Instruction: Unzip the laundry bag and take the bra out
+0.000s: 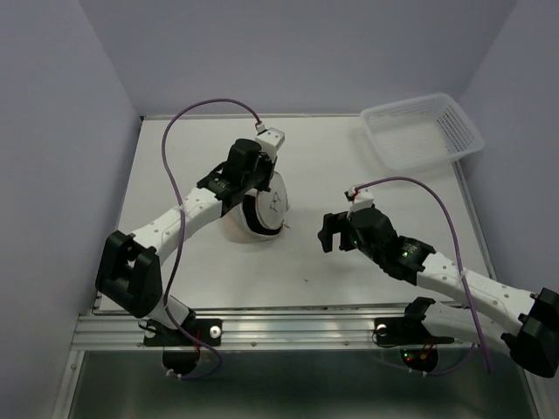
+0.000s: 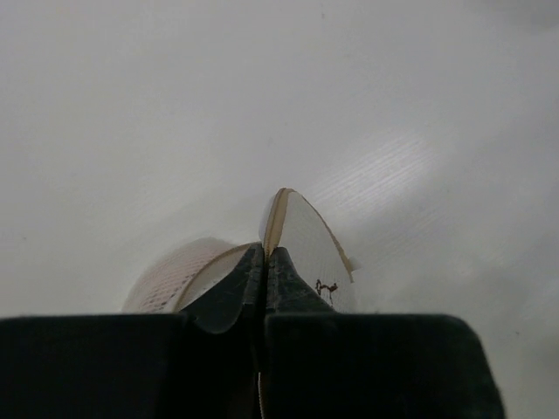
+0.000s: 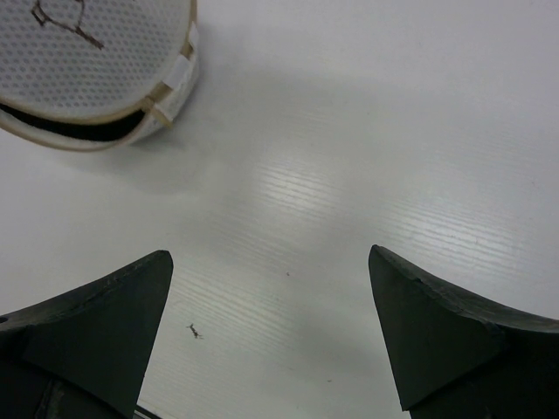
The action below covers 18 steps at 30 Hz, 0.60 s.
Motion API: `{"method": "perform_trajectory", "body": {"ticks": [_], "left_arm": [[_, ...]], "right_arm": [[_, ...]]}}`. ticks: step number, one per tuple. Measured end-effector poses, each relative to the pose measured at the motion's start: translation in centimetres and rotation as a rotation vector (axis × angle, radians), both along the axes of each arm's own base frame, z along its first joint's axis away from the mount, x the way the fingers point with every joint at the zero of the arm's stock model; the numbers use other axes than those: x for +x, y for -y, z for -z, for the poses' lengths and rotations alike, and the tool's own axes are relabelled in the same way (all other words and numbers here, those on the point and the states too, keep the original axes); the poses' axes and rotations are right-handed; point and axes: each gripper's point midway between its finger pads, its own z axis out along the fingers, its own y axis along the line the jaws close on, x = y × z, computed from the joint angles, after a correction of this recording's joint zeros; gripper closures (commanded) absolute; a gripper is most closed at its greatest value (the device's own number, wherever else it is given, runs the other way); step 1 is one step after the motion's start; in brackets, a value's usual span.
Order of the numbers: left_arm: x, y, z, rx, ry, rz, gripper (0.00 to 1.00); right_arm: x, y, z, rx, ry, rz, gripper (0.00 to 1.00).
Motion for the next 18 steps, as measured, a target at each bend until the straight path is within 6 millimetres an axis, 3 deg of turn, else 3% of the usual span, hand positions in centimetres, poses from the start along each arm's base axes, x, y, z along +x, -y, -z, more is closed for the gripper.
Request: {"method": "perform_trajectory", "body": {"ticks": [2,6,11,14,15,18], "left_arm": [[0.5,-1.2,-1.9,-0.016,0.048,-0.064,0.91],[0.6,-1.9,-3.5,-0.049,0.077,-0.124,0.87],[-0.3,-0.7,-4.0,-0.082,0.071,-0.127,0.78],[-2.1,2.0,-4.0,-0.108,0.051,-0.077,0.6],[-2.8,3.0,-4.1,-0.117,0.043,-0.059,0.46],[-4.3,6.2,-4.4,-0.151,0.024,-0.007,0.28]], "right_arm": [[0.0,0.0,0.0,0.0,0.0,0.0,0.0],[0.0,0.0,-0.1,0.004,0.004,0.0,0.0],[-0.1,0.3,-0.8,0.026,0.024,0.009,0.0],[-0.2,0.9,-1.3,0.044,0.045,0.033,0.0],[-0.2,1.2,-1.6,0.052,0.058,0.046,0.0],[-0.2,2.3,-2.7,0.084,0.099,0.09,0.0]]}}
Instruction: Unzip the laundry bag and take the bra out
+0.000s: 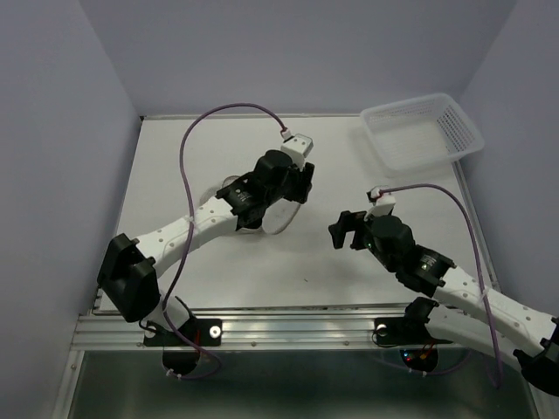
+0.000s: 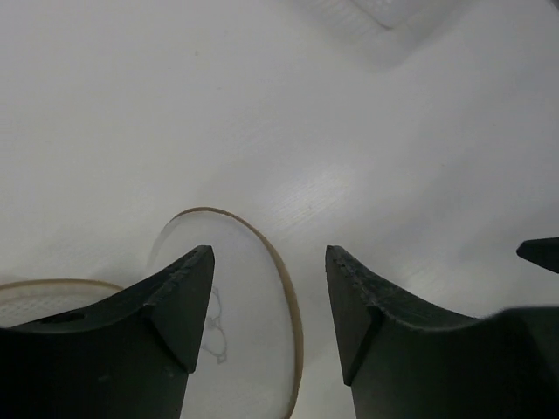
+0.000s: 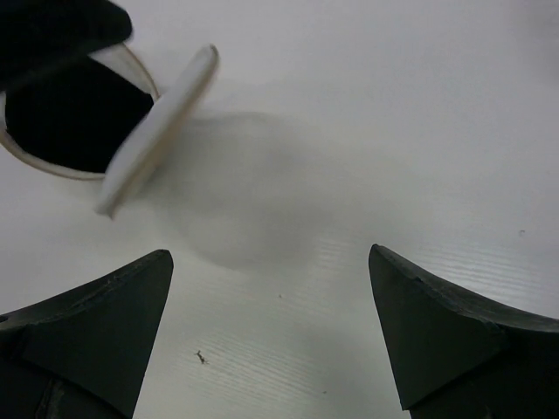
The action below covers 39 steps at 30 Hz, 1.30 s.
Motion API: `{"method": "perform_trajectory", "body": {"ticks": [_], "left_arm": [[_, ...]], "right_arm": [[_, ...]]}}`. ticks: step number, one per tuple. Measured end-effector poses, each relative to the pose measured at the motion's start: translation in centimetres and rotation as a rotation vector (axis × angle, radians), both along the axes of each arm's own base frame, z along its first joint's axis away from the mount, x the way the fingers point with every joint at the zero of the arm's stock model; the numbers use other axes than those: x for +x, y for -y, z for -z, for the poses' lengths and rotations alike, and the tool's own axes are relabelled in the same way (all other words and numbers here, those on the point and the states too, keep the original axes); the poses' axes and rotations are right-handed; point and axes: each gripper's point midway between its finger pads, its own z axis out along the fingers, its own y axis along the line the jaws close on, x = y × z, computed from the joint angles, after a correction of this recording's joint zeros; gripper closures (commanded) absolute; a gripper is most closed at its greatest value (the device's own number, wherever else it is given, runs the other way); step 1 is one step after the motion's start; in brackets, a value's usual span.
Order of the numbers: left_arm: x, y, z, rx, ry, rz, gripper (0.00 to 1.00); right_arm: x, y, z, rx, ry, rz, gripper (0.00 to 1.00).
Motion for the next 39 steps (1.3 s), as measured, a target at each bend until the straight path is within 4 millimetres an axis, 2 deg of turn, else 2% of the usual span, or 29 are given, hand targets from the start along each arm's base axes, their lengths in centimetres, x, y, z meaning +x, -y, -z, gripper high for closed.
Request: {"method": "perform_trajectory", "body": {"ticks": [1,3,5,8,10,13,15,19,20,22,24,27,29,32,35,39], "left_arm": [[-0.5,1.4,0.0,-0.01,-0.009,0.02,0.17],[-1.5,3.3,0.4,-0.01,-0.022,0.056,0.06],[-2.6,5.5,0.8,-0.011,-0.041,0.091,0.05],[-3.5,7.7,1.5,-0.007,-0.078,0.116,0.02],[-3.4,7.9,1.5,0.0,-0.088,0.088,0.02],[-2.0,6.5,1.1,0.007,-0.092,-0.003,0.02],[-0.2,4.0,0.5,-0.001,-0.092,-0.094,0.02],[3.6,-3.3,-2.1,-0.036,-0.073,-0.296,0.02],[4.4,-5.8,-2.9,-0.046,-0.061,-0.357,0.02],[5.2,-9.8,-4.4,-0.056,-0.037,-0.45,0.02],[5.1,-13.4,-5.6,-0.06,-0.018,-0.525,0.02],[4.4,-16.4,-6.1,-0.048,-0.013,-0.57,0.02],[4.0,-18.4,-5.9,-0.026,-0.01,-0.604,0.03],[3.4,-21.1,-4.4,0.009,-0.019,-0.654,0.03],[2.2,-23.6,-1.2,0.041,-0.049,-0.698,0.04],[1.0,-24.7,1.3,0.045,-0.071,-0.71,0.04]], "right_arm": [[0.1,0.6,-0.7,0.02,0.025,0.027,0.0],[0.0,1.4,-1.9,0.054,0.063,0.06,0.0],[-0.1,2.3,-2.9,0.088,0.1,0.091,0.0],[-0.5,3.7,-4.5,0.138,0.158,0.134,0.0],[-0.6,4.1,-5.1,0.153,0.178,0.142,0.0],[-0.5,3.8,-4.8,0.137,0.17,0.133,0.0],[-0.2,3.1,-4.1,0.108,0.145,0.115,0.0],[0.7,0.4,-2.6,0.045,0.089,0.03,0.01],[0.9,-0.4,-2.2,0.031,0.075,0.002,0.01],[1.6,-2.4,-1.9,0.006,0.054,-0.057,0.01],[2.5,-5.1,-2.0,-0.011,0.038,-0.139,0.02],[4.3,-9.4,-2.1,-0.018,0.037,-0.249,0.04],[5.2,-12.0,-1.8,-0.018,0.034,-0.321,0.04],[6.4,-15.4,-0.6,-0.021,0.033,-0.417,0.07],[7.5,-18.4,0.9,-0.027,0.029,-0.495,0.08],[8.5,-21.5,2.6,-0.024,0.035,-0.564,0.1]]}}
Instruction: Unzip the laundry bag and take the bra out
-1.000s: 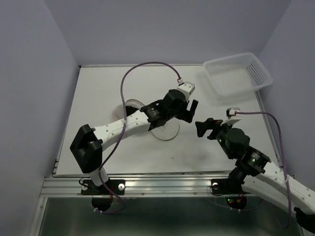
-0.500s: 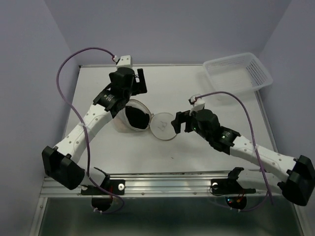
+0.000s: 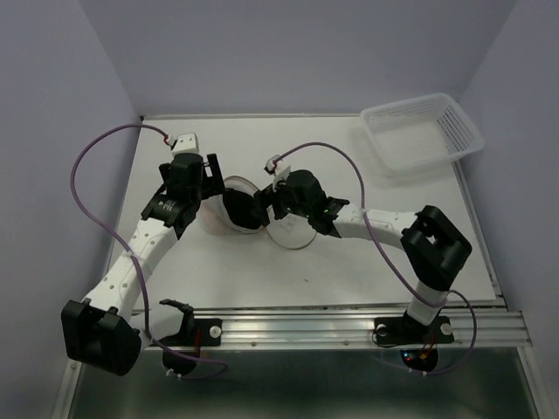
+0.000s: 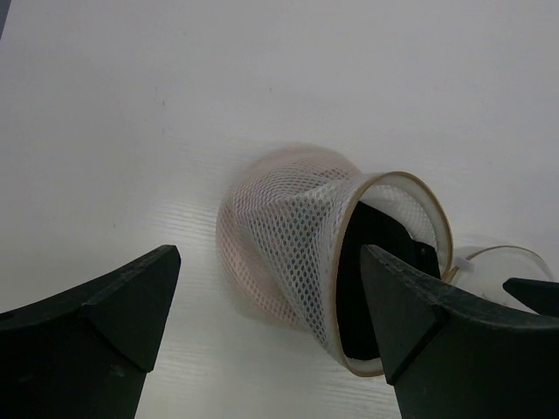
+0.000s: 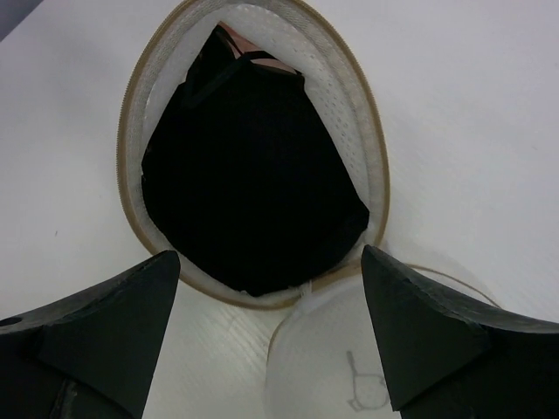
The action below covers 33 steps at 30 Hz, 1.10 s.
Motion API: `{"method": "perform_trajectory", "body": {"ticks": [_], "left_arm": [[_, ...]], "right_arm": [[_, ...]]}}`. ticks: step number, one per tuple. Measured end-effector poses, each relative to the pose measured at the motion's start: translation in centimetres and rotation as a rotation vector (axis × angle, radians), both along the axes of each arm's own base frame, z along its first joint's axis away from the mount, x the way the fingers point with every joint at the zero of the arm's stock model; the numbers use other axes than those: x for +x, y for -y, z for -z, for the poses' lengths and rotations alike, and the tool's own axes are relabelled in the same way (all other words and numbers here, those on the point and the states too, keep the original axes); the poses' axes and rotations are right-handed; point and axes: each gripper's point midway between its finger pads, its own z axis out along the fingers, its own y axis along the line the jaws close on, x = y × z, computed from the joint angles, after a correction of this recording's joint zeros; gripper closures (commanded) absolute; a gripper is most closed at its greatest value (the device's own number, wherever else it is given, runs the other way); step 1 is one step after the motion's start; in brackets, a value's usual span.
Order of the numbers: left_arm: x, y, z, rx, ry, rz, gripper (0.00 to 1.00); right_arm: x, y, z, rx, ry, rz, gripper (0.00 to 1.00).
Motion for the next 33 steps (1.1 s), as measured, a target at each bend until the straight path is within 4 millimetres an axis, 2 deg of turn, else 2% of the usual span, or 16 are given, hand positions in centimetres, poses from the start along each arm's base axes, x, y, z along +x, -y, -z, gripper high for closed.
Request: {"method": "perform_trajectory", "body": {"ticks": [3,11,15,18,20,21,23,27,28,31,32,33], "left_arm": [[0.0,-0.3,0.2,0.001,0.02,0.0,0.04],[0.4,0.0,0.3,-0.004,0.045,0.018,0.04],[0.5,0.2,0.6,-0.005,0.041,0.023,0.05],[0.6,0.4,0.9,-0.009,0.033,0.033,0.04],[0.6,0.7,1.0,-0.014,0.028,0.043,0.05],[0.6,0.8,1.1,-0.017,0.027,0.049,0.05],[0.6,1.0,1.1,-0.023,0.026,0.058,0.05],[0.8,1.7,1.5,-0.041,0.013,0.088,0.05],[0.8,1.8,1.8,-0.043,0.004,0.093,0.05],[1.0,2.3,2.7,-0.054,-0.025,0.105,0.07],[1.0,2.4,3.0,-0.058,-0.034,0.107,0.07],[1.0,2.5,3.3,-0.062,-0.041,0.107,0.08]], "right_arm": [[0.3,-1.7,1.4,-0.005,-0.001,-0.042,0.1],[0.3,-5.4,3.4,0.014,0.01,-0.11,0.05],[0.5,-6.3,4.6,0.017,0.012,-0.118,0.04],[0.8,-6.6,5.2,0.02,0.015,-0.118,0.08],[0.9,-6.7,5.9,0.017,0.013,-0.116,0.16],[1.0,-6.7,6.3,0.015,0.013,-0.114,0.26],[1.0,-6.6,6.7,0.008,0.014,-0.111,0.32],[1.1,-6.1,7.3,0.0,0.03,-0.095,0.26],[1.1,-6.0,7.4,-0.002,0.031,-0.091,0.27],[1.1,-5.5,8.0,-0.006,0.034,-0.078,0.56],[1.1,-5.4,8.1,-0.01,0.038,-0.076,0.68],[1.2,-5.3,8.2,-0.008,0.039,-0.066,0.74]]}}
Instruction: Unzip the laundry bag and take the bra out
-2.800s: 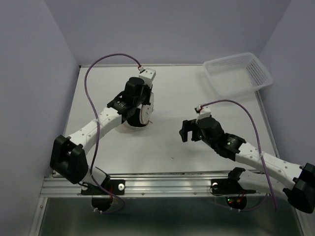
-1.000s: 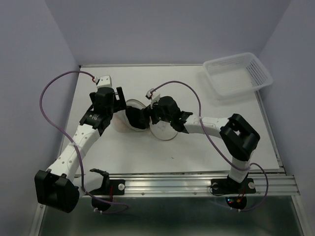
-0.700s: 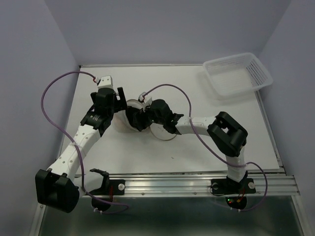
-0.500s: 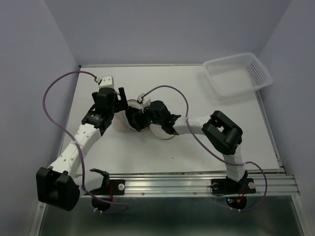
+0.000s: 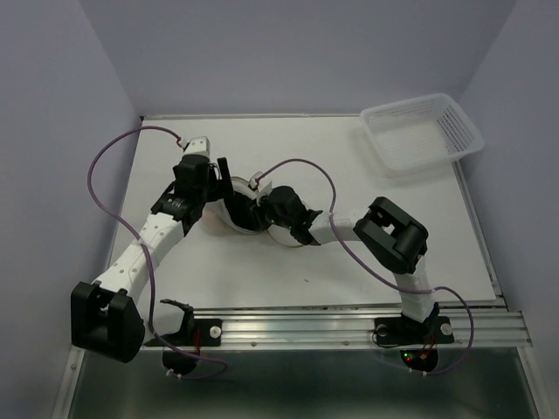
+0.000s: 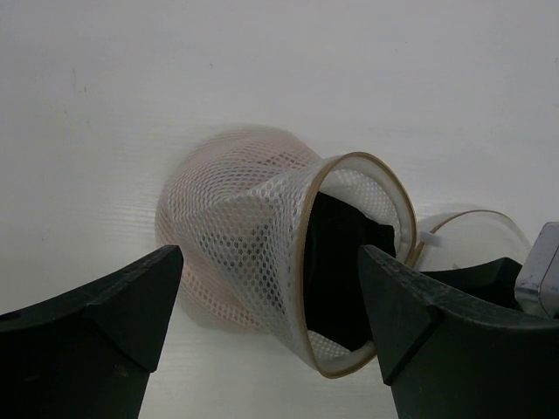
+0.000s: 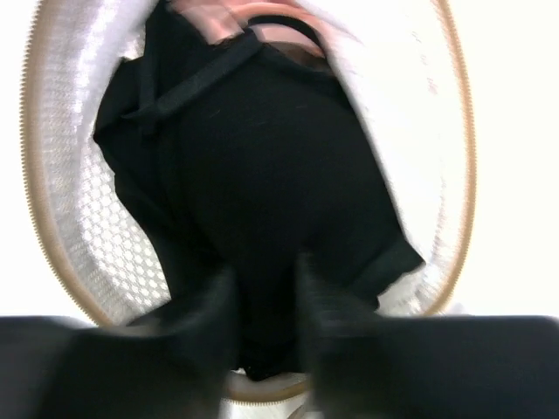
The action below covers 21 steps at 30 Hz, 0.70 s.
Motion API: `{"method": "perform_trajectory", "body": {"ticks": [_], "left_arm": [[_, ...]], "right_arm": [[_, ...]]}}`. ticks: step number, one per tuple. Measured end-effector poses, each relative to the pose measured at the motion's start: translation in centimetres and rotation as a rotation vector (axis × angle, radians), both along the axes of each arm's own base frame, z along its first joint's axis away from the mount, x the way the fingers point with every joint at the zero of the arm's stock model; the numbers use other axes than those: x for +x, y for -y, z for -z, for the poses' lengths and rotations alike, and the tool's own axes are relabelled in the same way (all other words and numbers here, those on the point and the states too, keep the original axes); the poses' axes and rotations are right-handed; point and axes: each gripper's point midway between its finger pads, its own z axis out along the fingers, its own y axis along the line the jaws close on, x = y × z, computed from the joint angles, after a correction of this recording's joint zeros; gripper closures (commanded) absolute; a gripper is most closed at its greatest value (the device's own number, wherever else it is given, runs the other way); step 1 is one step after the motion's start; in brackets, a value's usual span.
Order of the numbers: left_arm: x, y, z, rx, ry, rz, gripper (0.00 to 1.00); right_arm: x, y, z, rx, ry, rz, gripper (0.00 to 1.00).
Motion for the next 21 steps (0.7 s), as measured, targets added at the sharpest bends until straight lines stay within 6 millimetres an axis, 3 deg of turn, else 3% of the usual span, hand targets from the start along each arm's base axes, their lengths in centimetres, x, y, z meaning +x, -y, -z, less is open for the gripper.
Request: {"method": "perform_trajectory", "body": {"ticks": [2,7,13,21], "left_arm": [[0.0,0.1,0.3,-0.005,-0.009,-0.002,0.09],[0.0,0.9,0.8,-0.013,-0.024,-0.001,0.16],[-0.1,2.9,1.2,-0.001,-0.04,0.0,0.34],[0.0,4.0,1.2,0.031,-0.041,-0.044,0.46]], "right_arm": [[0.1,0.2,0.2,-0.004,0.004,0.011,0.86],[0.1,0.9,0.8,-0.012,0.006,0.036,0.99],[-0.3,1.9,0.4,-0.013,0.006,0.054,0.99],[-0.9,2.9,-1.6,0.002,0.022,0.067,0.99]]}}
